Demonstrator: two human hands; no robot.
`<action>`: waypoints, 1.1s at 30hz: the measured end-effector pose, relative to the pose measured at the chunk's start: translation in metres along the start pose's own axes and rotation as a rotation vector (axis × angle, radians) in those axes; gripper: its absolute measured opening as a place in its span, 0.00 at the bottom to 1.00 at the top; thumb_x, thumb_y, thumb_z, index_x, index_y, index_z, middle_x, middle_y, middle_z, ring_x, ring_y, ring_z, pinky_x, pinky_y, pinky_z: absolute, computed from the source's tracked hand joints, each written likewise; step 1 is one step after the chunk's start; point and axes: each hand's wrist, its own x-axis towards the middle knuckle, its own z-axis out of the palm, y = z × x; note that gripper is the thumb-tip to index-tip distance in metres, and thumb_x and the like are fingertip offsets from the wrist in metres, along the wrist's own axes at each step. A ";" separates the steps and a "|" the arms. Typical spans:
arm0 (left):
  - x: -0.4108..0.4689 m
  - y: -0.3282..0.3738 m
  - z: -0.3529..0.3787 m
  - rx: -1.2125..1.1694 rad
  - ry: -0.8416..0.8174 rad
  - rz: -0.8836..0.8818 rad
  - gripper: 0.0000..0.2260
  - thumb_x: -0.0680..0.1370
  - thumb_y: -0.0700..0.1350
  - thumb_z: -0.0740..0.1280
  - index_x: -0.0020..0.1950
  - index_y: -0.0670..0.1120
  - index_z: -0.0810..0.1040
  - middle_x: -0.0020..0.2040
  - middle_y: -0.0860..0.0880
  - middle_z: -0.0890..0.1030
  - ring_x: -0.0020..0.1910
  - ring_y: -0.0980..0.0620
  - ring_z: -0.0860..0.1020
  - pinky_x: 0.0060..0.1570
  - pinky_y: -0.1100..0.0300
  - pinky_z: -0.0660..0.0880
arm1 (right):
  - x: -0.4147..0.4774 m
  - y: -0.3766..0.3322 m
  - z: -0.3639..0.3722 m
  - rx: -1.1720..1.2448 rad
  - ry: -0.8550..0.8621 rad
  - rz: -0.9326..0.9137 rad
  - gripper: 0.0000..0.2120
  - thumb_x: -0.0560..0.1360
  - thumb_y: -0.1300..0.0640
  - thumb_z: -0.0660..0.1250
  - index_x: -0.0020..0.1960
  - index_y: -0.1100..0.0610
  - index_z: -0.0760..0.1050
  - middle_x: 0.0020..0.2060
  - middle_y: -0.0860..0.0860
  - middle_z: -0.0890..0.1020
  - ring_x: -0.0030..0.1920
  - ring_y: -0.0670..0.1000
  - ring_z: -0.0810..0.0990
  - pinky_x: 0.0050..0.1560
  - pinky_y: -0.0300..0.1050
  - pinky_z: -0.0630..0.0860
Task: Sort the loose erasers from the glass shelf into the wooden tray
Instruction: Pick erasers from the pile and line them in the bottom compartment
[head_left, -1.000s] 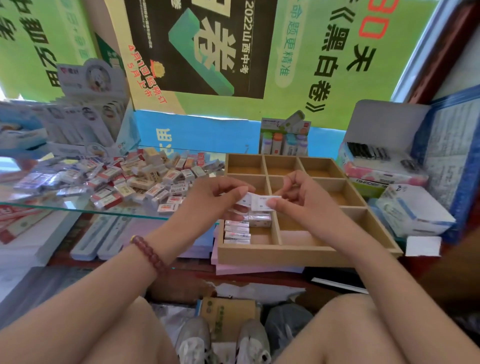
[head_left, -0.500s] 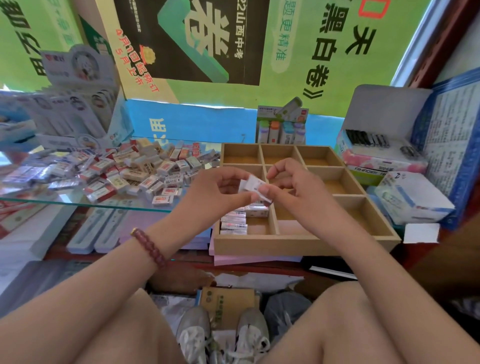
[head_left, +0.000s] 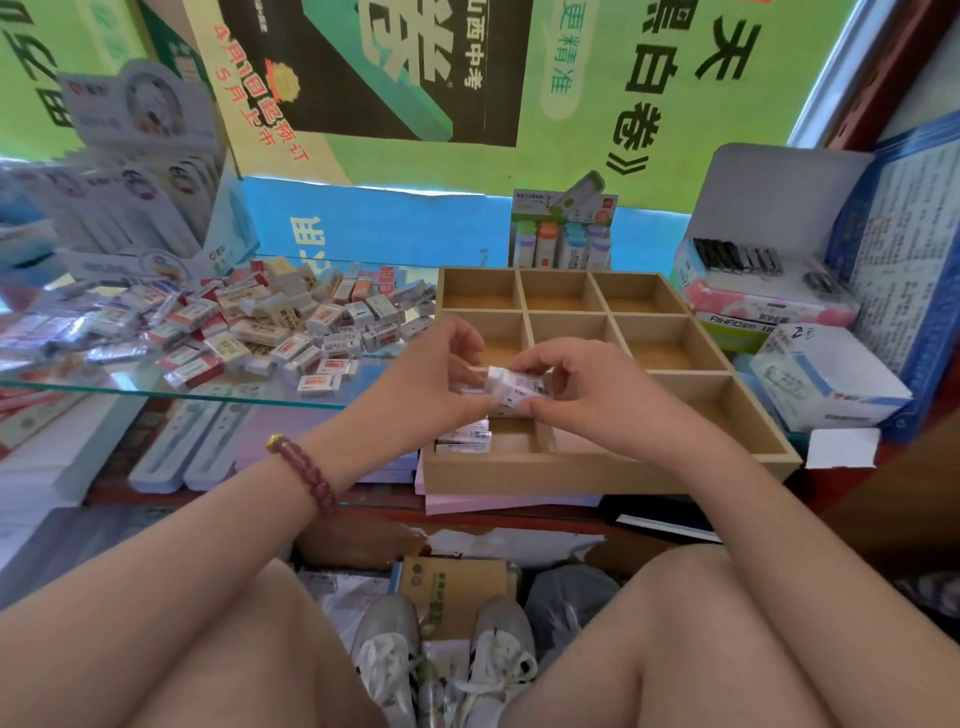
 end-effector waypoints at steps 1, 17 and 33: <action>0.001 -0.003 -0.002 0.088 0.003 0.019 0.16 0.70 0.38 0.72 0.49 0.51 0.69 0.49 0.54 0.73 0.47 0.56 0.76 0.47 0.61 0.74 | 0.001 0.000 0.001 -0.027 -0.004 0.004 0.16 0.74 0.53 0.70 0.61 0.45 0.75 0.48 0.38 0.76 0.46 0.44 0.76 0.47 0.40 0.76; -0.001 -0.023 -0.024 0.629 -0.231 0.178 0.11 0.77 0.46 0.65 0.56 0.57 0.81 0.61 0.54 0.69 0.59 0.55 0.67 0.56 0.58 0.67 | 0.011 -0.025 0.009 -0.666 -0.099 0.005 0.20 0.73 0.45 0.69 0.63 0.47 0.73 0.56 0.47 0.77 0.54 0.49 0.74 0.53 0.46 0.72; -0.007 -0.034 -0.026 0.572 -0.286 0.330 0.11 0.77 0.45 0.64 0.55 0.58 0.81 0.62 0.54 0.72 0.55 0.55 0.71 0.55 0.57 0.69 | 0.024 -0.030 0.019 -0.716 -0.079 0.115 0.13 0.74 0.52 0.70 0.58 0.49 0.77 0.48 0.50 0.79 0.43 0.50 0.74 0.38 0.44 0.66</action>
